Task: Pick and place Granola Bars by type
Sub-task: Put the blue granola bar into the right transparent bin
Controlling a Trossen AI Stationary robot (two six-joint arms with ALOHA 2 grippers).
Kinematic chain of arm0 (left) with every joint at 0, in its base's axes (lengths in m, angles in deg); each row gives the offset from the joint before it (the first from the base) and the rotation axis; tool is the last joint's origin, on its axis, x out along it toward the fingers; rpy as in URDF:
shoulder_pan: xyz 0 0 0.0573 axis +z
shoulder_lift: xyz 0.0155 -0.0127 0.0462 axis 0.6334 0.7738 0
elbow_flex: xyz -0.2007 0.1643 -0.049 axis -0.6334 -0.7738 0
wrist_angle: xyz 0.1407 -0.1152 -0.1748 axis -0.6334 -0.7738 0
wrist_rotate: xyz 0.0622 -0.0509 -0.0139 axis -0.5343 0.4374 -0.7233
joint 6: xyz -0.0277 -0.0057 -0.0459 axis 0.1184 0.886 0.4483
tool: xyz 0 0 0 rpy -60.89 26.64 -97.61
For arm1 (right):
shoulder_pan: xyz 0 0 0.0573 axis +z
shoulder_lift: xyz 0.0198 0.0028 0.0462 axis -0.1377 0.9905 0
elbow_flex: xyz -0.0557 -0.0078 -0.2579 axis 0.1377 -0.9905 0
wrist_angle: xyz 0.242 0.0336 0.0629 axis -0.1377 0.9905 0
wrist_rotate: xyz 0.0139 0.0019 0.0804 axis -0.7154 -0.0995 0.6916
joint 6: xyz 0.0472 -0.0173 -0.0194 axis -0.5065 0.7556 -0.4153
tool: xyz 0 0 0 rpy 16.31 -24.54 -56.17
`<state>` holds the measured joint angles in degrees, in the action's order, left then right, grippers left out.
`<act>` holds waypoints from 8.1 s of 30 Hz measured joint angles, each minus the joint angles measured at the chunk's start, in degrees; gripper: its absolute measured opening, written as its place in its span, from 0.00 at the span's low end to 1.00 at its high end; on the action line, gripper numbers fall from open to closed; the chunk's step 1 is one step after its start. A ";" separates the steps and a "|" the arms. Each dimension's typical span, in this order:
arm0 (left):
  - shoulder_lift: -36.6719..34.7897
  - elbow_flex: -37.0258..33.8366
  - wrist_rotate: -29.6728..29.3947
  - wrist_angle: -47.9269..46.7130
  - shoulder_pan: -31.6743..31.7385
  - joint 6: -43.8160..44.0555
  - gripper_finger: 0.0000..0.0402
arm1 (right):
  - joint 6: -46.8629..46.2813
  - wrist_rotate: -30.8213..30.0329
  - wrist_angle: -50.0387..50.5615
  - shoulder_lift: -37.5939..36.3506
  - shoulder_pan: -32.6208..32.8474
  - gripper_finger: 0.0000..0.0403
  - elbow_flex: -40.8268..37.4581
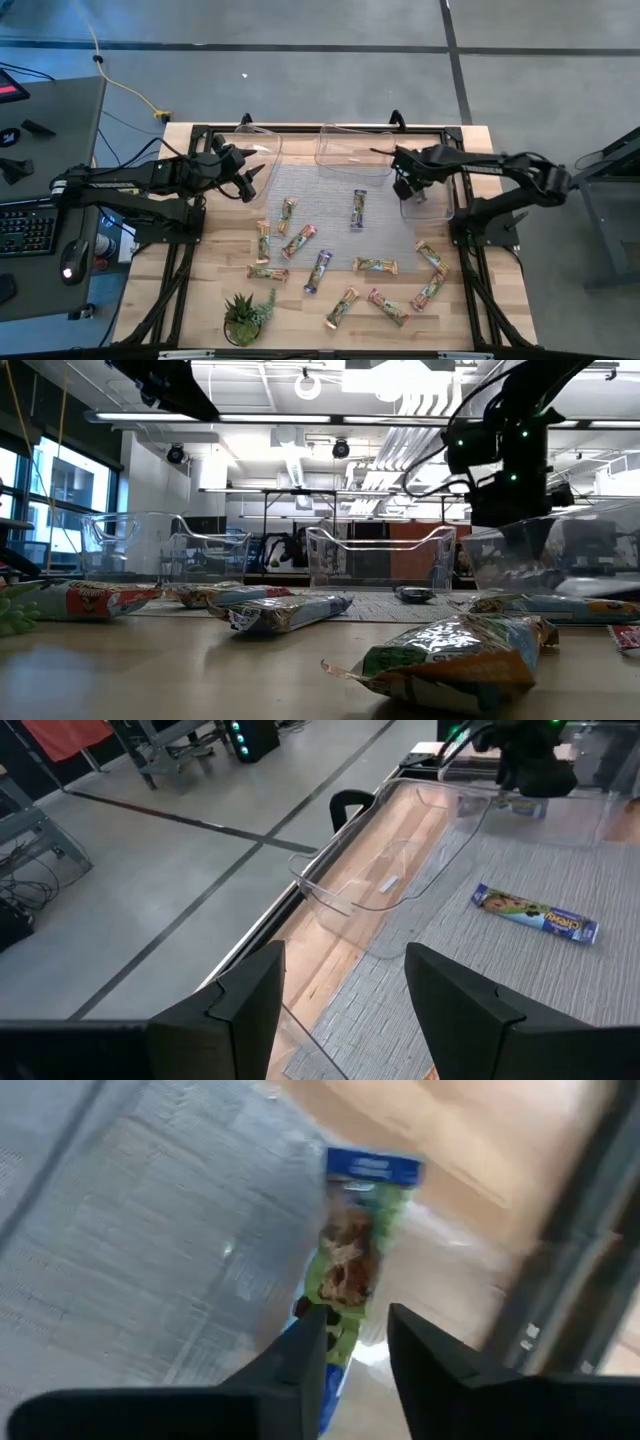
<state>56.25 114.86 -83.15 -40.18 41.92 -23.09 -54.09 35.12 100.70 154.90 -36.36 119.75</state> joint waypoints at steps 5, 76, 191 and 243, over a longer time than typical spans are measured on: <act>0.00 0.00 0.01 -0.04 0.00 0.00 0.50 | 3.36 7.52 3.18 -0.91 0.13 0.29 4.03; 0.01 0.00 10.74 -0.93 0.00 0.00 0.50 | 62.68 29.54 -49.51 8.53 24.58 0.56 -1.69; 0.00 -0.02 10.67 -0.90 0.00 -0.02 0.50 | -26.20 -8.73 -4.51 -11.95 15.05 0.16 -7.86; 0.08 -0.02 10.54 -2.69 0.00 5.55 0.50 | 48.38 37.36 -62.31 13.54 29.73 0.37 11.75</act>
<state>56.33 114.84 -72.61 -42.87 41.92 -17.54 -5.72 72.48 38.39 168.44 -6.64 131.50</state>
